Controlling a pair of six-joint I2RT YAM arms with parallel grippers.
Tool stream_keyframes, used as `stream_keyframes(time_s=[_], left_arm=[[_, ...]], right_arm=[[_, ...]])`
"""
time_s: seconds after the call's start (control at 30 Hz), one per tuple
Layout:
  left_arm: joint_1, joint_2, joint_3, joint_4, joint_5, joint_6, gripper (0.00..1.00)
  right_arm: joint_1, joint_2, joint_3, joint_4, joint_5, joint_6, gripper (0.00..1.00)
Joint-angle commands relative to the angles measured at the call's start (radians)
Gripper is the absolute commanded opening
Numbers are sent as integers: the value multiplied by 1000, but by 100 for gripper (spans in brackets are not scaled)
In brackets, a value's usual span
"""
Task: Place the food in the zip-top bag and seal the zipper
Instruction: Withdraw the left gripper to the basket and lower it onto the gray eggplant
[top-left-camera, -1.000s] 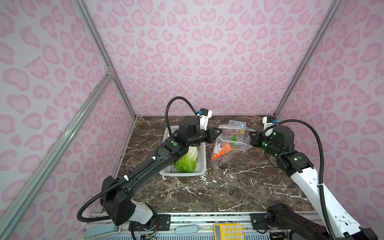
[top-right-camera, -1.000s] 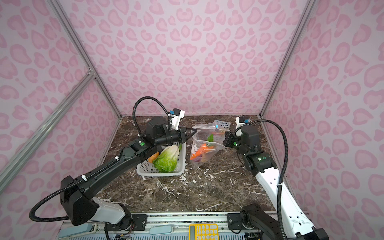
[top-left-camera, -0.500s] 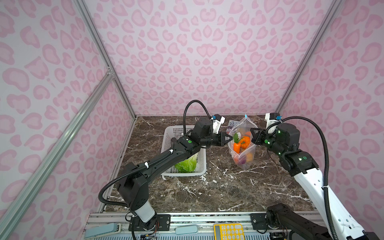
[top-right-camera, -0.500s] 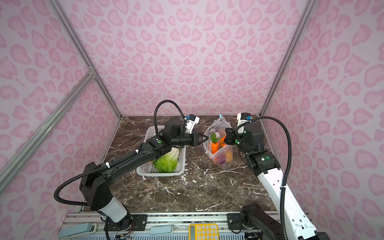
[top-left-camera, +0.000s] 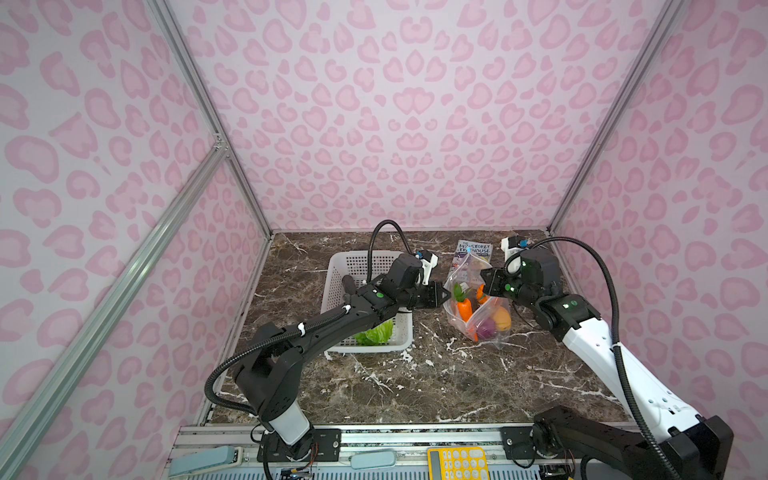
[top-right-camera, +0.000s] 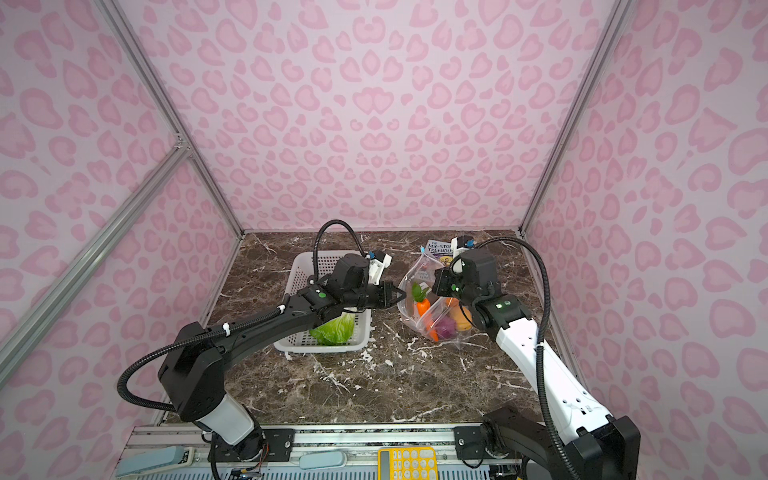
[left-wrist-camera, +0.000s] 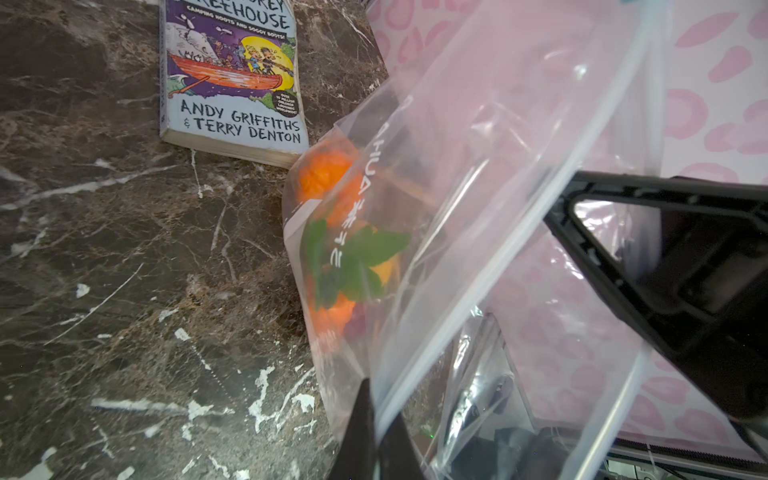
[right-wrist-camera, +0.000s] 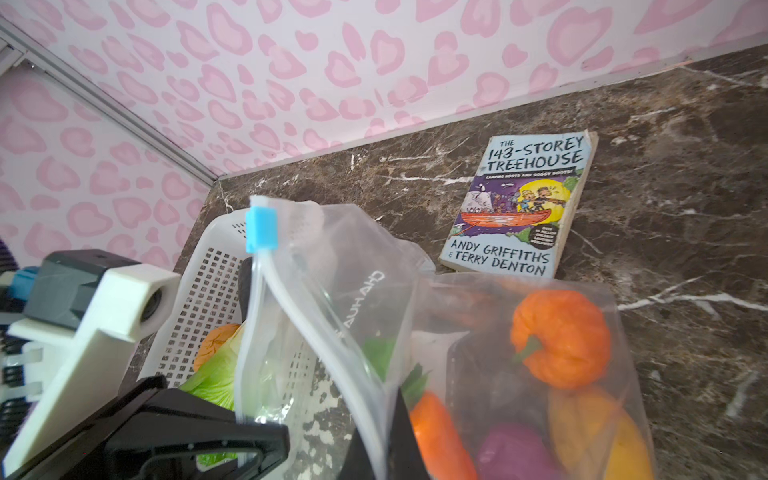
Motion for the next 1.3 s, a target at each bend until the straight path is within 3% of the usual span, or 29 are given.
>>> stream_keyframes(time_s=[0.0,0.07,0.17,0.2,0.3,0.53,0.77,0.93,1.27], left_arm=[[22,-33,-22,-1,-31,-9,9],[36,-57,-35,-3,-42,-3,18],[56,-97,-44,-25,-68,9,53],[63,-115,-47,-38,-77,18,60],[95,-169,-47,-85,-104,57,68],[258,-231,-12,-277,-174,189,72],[389,-194,-11,-364,-344,250,72],[440,-120,-9,-371,-502,258,72],[483,83,66,-391,-525,237,70]], right_arm=[[14,9,-12,44,13,10,0],[18,11,-12,57,13,17,0],[21,15,-15,80,10,30,0],[22,17,-15,88,9,36,0],[28,18,-23,113,8,47,0],[37,11,-54,162,-2,65,0],[40,-6,-63,172,-2,56,0],[39,-11,-65,157,-1,54,0],[39,-24,-101,171,18,67,0]])
